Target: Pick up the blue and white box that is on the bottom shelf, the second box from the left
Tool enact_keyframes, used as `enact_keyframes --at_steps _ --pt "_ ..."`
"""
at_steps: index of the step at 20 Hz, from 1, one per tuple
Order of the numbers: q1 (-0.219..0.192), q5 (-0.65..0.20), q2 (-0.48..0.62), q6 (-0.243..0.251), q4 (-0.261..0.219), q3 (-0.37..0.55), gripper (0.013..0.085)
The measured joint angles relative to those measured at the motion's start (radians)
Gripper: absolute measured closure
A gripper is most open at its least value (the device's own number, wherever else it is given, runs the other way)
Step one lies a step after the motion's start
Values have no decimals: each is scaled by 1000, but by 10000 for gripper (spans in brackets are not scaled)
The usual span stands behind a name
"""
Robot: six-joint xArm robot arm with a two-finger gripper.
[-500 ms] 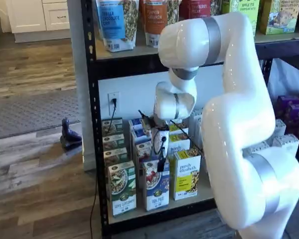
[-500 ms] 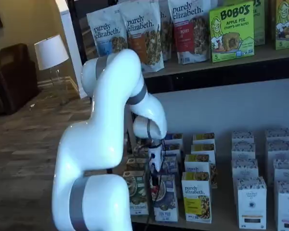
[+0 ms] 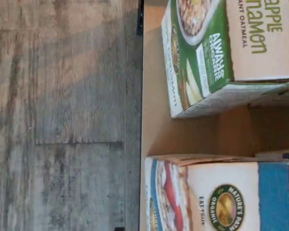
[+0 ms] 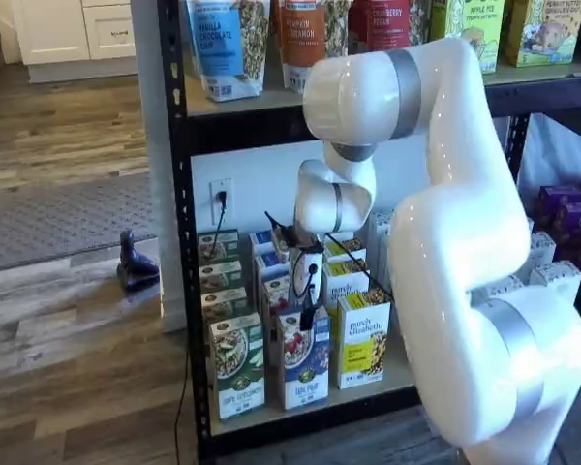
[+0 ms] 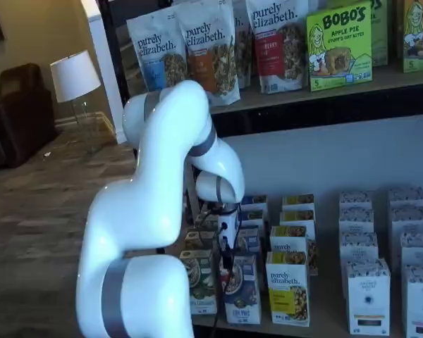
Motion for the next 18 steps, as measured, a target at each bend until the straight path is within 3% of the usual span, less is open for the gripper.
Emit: enact_keyframes --at_steps 13,18 --pt "-7 42 98 57 -72 -127 130" --pt "-6 78 137 104 -126 -185 130"
